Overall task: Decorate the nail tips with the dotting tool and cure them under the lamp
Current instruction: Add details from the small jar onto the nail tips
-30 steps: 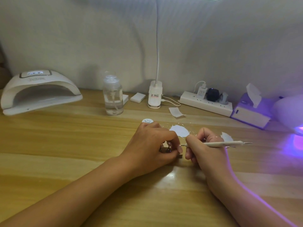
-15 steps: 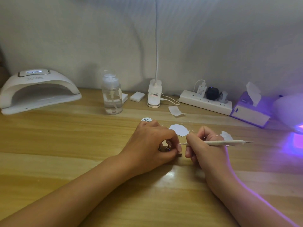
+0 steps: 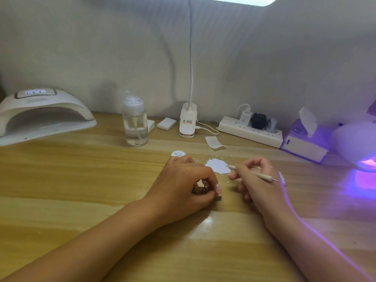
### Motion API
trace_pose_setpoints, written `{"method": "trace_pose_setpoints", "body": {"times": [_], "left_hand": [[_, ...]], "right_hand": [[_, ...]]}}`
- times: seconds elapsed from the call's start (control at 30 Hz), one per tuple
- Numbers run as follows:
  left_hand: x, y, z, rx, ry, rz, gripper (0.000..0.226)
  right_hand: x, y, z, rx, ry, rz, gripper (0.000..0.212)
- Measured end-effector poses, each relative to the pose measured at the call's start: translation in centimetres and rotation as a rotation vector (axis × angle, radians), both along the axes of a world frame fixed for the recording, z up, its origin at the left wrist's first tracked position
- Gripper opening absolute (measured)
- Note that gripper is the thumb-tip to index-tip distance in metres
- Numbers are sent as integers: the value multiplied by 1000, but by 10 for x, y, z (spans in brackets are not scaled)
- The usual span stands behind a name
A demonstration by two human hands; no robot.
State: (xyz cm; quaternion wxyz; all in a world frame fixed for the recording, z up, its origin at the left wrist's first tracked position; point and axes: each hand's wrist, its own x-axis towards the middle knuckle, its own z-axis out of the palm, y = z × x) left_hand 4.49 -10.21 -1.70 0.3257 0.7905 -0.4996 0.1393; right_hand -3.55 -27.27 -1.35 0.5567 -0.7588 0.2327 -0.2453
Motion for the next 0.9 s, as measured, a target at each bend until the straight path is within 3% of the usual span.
{"method": "trace_pose_setpoints", "body": {"times": [0.1, 0.5, 0.7, 0.9], "left_hand": [[0, 0, 1, -3, 0, -1, 10], [0, 0, 0, -11, 7, 0, 3], [0, 1, -1, 6, 8, -1, 2], [1, 1, 0, 24, -6, -2, 8]], "right_hand": [[1, -3, -2, -19, 2, -10, 20], [2, 1, -3, -105, 2, 38, 14], [-9, 7, 10, 129, -231, 48, 4], [-19, 24, 7, 317, -223, 68, 23]]}}
